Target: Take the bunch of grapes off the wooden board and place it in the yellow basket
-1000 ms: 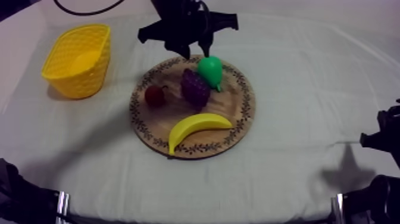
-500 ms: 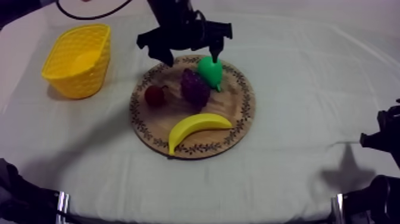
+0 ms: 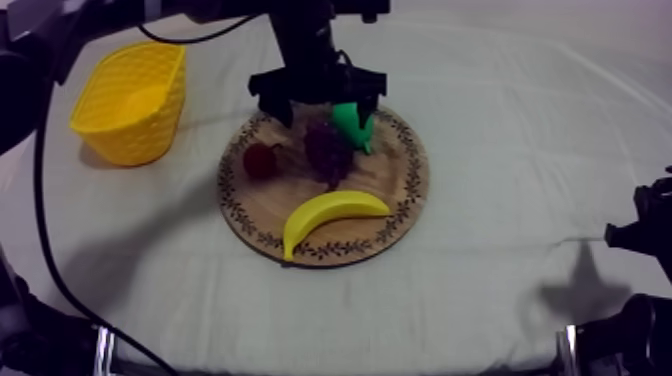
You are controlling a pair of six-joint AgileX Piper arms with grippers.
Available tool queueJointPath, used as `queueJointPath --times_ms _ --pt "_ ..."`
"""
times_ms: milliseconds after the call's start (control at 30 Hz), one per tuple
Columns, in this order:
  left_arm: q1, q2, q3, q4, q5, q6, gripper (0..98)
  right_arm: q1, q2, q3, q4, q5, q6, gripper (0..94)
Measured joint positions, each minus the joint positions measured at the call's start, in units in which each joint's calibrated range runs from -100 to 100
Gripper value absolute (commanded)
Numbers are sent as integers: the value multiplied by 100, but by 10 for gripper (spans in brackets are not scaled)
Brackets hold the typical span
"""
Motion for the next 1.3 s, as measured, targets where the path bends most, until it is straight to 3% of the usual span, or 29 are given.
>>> queueJointPath --times_ms 767,900,1167,1300 --pt "-34 1266 -953 117 448 -184 891 0 0 0 0 0 0 3" --pt "-34 1423 -1074 121 627 -160 826 0 0 0 0 0 0 3" --pt "-12 1615 -1275 121 846 -180 592 0 0 0 0 0 0 3" --pt "-7 1600 -1265 110 853 -187 552 0 0 0 0 0 0 3"
